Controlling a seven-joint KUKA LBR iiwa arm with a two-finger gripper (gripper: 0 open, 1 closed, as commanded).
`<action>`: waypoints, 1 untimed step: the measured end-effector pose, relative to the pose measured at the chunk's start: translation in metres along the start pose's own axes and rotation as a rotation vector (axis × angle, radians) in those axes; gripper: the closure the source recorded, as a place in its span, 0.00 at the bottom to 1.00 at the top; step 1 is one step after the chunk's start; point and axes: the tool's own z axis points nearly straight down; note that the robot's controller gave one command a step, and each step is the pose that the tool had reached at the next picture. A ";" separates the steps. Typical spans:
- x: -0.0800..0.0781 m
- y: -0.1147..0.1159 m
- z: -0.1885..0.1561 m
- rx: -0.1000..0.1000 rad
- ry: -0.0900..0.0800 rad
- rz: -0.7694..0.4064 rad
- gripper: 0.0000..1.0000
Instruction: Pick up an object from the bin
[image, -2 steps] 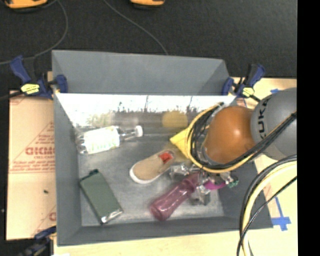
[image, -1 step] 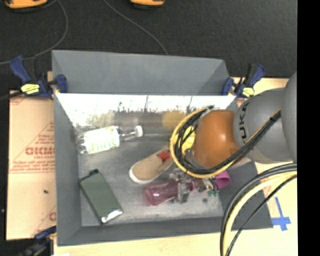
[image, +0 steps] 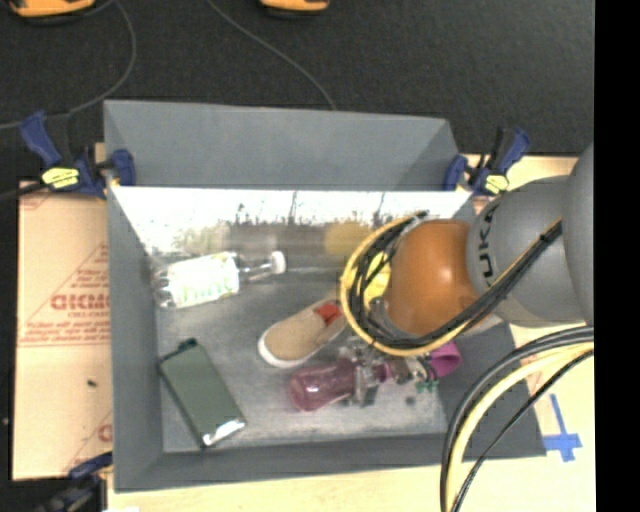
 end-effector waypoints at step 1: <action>-0.016 -0.002 -0.067 0.001 -0.001 -0.019 1.00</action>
Offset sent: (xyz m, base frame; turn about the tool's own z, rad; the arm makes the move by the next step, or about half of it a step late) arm 0.0087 -0.0076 0.0173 -0.0060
